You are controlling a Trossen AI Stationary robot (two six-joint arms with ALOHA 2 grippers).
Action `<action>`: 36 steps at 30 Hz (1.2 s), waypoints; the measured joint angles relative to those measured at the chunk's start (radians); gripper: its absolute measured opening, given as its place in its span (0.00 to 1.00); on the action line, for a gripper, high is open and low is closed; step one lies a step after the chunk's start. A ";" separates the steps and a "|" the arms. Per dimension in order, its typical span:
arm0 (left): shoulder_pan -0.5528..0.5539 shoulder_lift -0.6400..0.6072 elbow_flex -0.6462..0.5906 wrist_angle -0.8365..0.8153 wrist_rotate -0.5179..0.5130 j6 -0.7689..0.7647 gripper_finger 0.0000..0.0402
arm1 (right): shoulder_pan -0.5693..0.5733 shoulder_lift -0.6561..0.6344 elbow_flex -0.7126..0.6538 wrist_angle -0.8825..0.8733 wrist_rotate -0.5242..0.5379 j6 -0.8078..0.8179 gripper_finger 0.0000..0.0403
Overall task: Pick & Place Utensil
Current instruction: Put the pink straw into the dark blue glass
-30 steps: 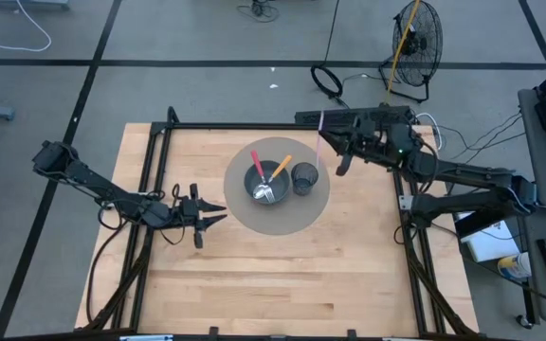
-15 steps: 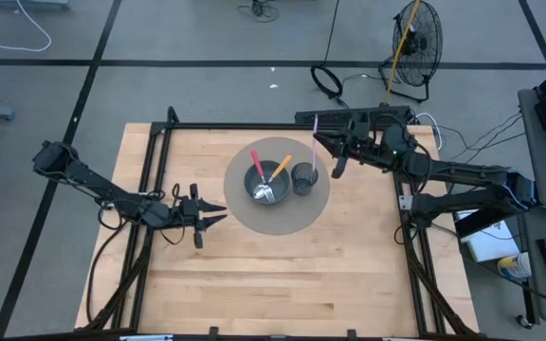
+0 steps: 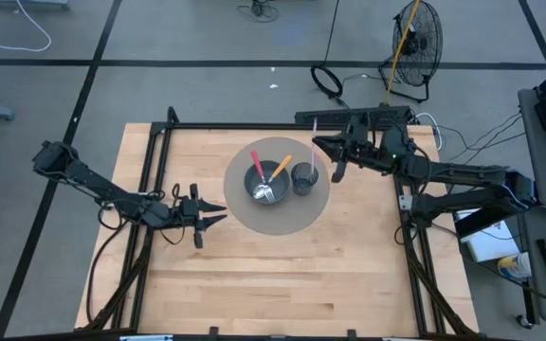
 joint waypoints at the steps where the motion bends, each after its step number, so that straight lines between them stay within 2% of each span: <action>1: 0.000 0.000 0.000 0.000 0.000 0.000 0.26 | 0.006 0.000 -0.020 0.036 0.001 -0.004 0.00; 8: 0.000 0.000 0.000 0.000 0.000 -0.003 0.26 | 0.013 0.000 -0.197 0.343 0.004 0.012 0.00; 16: 0.000 0.000 0.000 0.008 0.000 -0.005 0.26 | 0.010 0.000 -0.330 0.484 0.064 0.013 0.00; 25: 0.000 0.000 0.000 0.030 -0.014 0.000 0.26 | 0.010 0.016 -0.359 0.533 0.082 0.033 0.00; 36: 0.000 0.000 0.000 0.035 -0.016 -0.004 0.26 | -0.004 0.169 -0.363 0.656 0.084 0.056 0.00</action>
